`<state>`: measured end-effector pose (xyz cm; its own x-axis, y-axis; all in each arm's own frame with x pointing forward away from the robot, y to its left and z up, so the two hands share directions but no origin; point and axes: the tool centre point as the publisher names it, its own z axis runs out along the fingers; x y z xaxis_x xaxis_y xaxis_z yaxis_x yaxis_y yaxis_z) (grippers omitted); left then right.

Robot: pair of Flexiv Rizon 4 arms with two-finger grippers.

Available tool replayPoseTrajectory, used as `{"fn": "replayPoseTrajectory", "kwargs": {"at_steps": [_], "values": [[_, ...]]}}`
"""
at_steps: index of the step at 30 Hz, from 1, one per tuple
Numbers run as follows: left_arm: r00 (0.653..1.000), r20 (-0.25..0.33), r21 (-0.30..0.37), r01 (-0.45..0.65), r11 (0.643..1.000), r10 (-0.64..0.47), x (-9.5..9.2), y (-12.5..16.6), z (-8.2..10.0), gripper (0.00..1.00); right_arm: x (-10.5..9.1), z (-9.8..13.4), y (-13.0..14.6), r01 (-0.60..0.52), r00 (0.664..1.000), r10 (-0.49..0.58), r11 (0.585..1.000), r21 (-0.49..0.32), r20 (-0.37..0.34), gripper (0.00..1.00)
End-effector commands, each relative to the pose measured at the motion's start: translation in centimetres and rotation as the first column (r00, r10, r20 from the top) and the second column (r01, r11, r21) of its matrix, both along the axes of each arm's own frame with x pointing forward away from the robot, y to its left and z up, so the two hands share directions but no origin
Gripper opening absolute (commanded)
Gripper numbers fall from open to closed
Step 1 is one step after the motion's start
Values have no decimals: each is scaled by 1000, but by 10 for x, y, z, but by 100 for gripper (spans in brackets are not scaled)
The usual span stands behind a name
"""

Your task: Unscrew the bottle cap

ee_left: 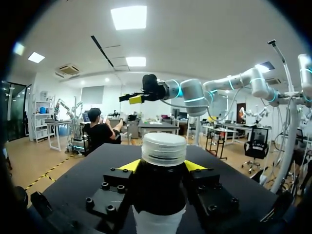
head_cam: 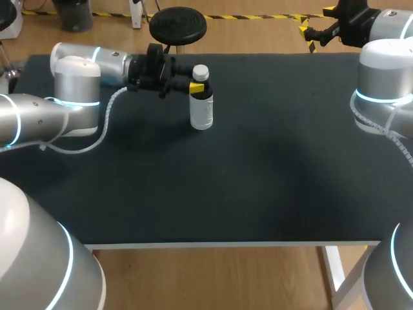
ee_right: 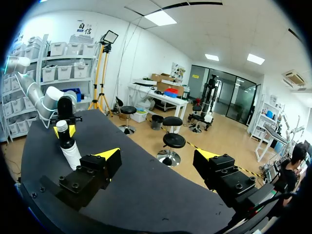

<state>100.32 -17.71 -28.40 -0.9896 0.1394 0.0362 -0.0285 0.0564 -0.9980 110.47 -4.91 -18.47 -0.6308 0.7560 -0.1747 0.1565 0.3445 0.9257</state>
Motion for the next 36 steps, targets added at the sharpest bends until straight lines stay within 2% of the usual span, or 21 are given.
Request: {"fn": "replayPoseTrajectory", "kwargs": {"at_steps": [1, 2, 3, 4, 14, 36], "values": [[1000, 0, -1, 7, 1000, -7, 4, 0, -1, 18, 0, 0, 0, -1, 1000, 1, 1000, 1, 0, 100], [1000, 1, -1, 7, 1000, -7, 4, 0, -1, 16, 0, 0, 0, -1, 1000, 1, 1000, 1, 0, 100], [1000, 2, -2, 7, 1000, -7, 5, 0, -1, 5, 0, 0, 0, -1, 1000, 1, 1000, 1, 0, 100], [1000, 2, -3, 6, 1000, -6, 5, 0, 0, 0, 0, 0, 0, -1, 1000, 1, 1000, 1, 0, 100], [1000, 21, -6, 1, 1000, -1, 13, 3, 2, 0, 0, 0, 0, -1, 1000, 1, 1000, 1, 0, 100], [1000, -7, -3, -5, 1000, 5, 14, 3, -6, 0, 0, 0, 0, -1, 1000, 1, 1000, 1, 0, 100]]}}
